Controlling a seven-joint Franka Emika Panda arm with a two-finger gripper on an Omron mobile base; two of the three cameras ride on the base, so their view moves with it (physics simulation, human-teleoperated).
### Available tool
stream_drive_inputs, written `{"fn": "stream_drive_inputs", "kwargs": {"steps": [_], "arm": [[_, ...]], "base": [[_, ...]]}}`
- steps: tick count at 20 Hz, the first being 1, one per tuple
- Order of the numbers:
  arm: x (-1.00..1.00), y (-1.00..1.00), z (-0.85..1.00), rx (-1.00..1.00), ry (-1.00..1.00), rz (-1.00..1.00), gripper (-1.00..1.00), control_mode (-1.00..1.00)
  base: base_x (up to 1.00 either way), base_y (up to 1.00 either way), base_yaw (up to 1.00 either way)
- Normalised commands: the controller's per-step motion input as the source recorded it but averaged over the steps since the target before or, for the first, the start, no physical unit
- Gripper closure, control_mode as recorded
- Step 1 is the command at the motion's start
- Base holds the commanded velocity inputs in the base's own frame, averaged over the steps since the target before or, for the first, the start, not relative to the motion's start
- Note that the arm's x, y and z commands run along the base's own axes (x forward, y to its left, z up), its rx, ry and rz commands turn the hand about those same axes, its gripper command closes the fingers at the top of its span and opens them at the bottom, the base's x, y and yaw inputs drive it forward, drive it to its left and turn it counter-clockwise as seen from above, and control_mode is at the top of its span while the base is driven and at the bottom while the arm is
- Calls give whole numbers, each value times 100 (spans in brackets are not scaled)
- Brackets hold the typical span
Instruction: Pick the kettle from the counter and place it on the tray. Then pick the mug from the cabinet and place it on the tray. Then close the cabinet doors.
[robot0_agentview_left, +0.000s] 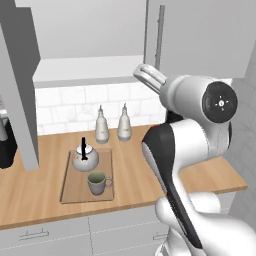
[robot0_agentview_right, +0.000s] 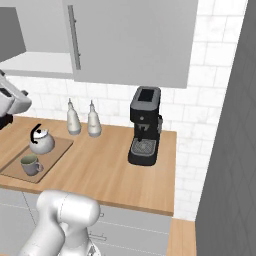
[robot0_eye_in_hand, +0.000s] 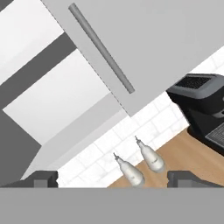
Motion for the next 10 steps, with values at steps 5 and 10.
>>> {"fn": "stream_drive_inputs", "kwargs": {"steps": [5, 10], "arm": [[-4, 44, 0, 0, 11, 1, -100, -100], [-13, 44, 0, 2, 1, 1, -100, -100]], "base": [[0, 0, 0], [0, 0, 0]]}}
